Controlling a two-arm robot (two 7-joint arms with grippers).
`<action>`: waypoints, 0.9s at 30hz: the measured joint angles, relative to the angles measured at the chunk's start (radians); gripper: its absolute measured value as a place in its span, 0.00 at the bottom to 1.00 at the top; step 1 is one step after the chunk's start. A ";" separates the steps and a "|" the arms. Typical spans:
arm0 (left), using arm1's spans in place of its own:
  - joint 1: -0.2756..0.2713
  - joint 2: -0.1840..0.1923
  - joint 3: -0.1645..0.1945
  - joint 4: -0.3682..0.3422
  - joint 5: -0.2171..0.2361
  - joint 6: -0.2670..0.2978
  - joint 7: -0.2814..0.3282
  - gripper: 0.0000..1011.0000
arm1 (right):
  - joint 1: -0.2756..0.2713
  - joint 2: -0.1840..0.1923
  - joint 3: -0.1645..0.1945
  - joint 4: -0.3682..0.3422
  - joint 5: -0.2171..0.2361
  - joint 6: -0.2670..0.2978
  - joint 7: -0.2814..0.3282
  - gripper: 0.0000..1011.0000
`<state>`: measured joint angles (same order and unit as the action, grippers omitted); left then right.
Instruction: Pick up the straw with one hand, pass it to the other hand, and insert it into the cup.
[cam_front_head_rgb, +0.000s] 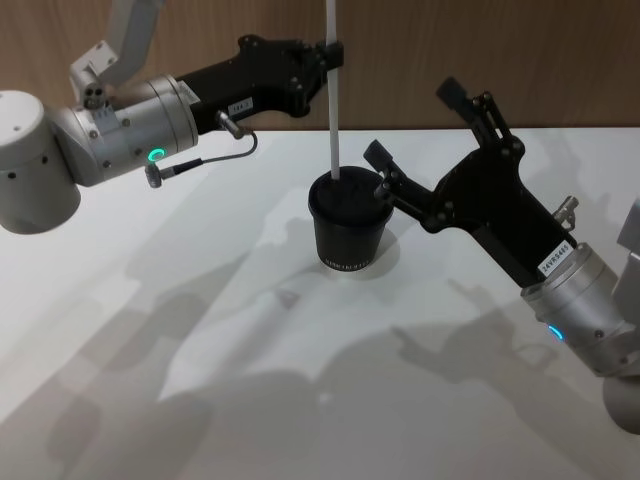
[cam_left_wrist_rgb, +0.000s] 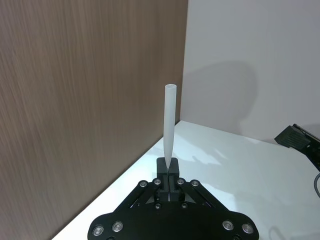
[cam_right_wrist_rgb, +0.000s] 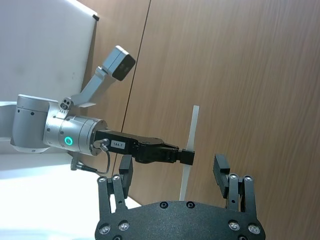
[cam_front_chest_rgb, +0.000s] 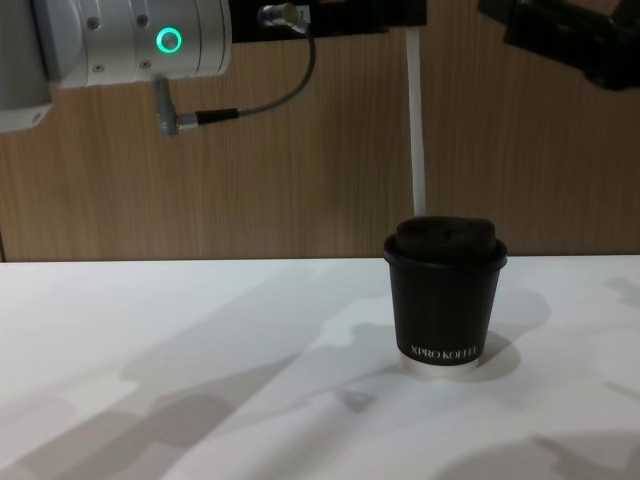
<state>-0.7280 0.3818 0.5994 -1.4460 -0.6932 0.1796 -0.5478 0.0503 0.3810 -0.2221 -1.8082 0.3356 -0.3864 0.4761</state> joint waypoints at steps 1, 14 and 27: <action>0.000 0.000 0.001 0.001 0.000 0.000 -0.001 0.01 | 0.000 0.000 0.000 0.000 0.000 0.000 0.000 0.99; -0.012 -0.008 0.010 0.028 0.001 -0.006 -0.015 0.01 | 0.000 0.000 0.000 0.000 0.000 0.000 0.000 0.99; -0.025 -0.023 0.018 0.063 0.010 -0.011 -0.028 0.01 | 0.000 0.000 0.000 0.000 0.000 0.000 0.000 0.99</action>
<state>-0.7534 0.3590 0.6170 -1.3831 -0.6829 0.1689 -0.5756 0.0503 0.3810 -0.2221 -1.8082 0.3356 -0.3864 0.4761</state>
